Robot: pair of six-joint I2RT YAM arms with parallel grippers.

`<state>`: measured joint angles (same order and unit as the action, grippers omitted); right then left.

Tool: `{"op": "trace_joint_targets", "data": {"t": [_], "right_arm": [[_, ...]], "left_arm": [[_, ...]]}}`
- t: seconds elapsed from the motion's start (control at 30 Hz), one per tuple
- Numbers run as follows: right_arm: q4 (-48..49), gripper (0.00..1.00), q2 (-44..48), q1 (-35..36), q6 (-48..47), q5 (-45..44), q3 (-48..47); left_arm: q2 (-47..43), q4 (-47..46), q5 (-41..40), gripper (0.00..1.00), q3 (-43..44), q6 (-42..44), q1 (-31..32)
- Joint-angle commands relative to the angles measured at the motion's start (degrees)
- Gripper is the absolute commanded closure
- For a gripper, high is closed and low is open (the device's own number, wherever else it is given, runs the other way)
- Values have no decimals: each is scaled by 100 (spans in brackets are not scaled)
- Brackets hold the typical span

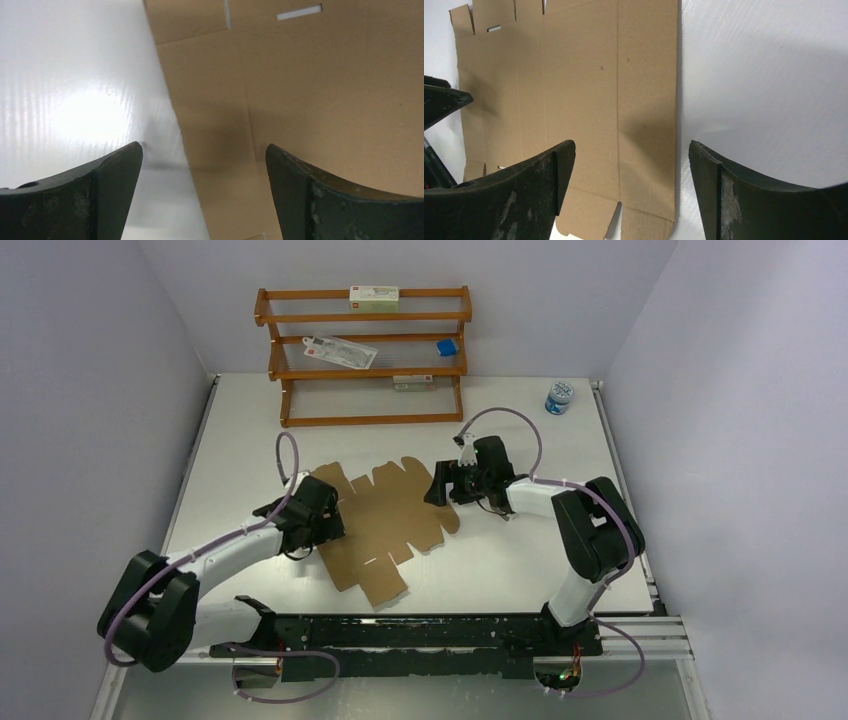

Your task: Fold the paper box

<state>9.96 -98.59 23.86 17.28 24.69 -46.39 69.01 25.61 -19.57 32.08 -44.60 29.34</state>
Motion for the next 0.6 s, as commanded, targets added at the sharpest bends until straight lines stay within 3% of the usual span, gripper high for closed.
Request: {"op": "trace_joint_targets", "data": {"t": [0.0,0.57], "right_arm": [[-134,12,-33,69,-171,-171,54],[-658,13,1654,552,140,45,1317]], "left_arm": [[417,-713,351,2,172,182,-90],[2298,-1479,666,2,1599,1345,-148]]}}
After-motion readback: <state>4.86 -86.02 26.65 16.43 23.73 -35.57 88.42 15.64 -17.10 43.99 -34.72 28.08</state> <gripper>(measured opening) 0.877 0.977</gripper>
